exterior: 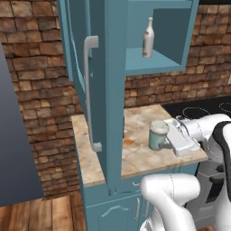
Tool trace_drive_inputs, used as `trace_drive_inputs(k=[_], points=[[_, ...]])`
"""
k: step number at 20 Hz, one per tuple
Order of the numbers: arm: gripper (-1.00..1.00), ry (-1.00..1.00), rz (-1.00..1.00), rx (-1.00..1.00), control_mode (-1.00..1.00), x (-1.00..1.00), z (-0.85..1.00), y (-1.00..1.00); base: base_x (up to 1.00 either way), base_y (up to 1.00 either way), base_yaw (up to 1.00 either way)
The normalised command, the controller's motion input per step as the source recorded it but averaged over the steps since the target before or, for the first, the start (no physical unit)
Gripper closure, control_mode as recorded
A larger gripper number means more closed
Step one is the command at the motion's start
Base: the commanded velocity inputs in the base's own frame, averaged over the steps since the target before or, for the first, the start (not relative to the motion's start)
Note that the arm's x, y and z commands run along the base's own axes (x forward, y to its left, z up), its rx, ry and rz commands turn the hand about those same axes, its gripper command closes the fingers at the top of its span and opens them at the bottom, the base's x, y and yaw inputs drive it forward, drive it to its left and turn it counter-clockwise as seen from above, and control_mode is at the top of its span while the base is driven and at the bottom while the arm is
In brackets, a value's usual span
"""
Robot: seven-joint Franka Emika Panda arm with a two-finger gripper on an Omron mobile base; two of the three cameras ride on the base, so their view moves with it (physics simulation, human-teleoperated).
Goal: Sort all alcoholic drinks to one cabinet, and non-alcoholic drinks to the other.
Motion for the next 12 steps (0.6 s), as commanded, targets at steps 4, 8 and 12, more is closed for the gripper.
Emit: trace_drive_inputs(k=[4, 8, 12], points=[[1.00, -0.04, 0.01, -0.01, -1.00, -0.35, 0.49, -0.58, 0.00, 0.00, 0.00], [1.00, 0.00, 0.00, -0.04, -1.00, -0.15, 0.39, -0.19, 0.00, 0.00, 0.00], [1.00, 0.01, 0.00, -0.02, -1.00, -0.08, 0.01, 0.00, 0.00, 0.00, 0.00]])
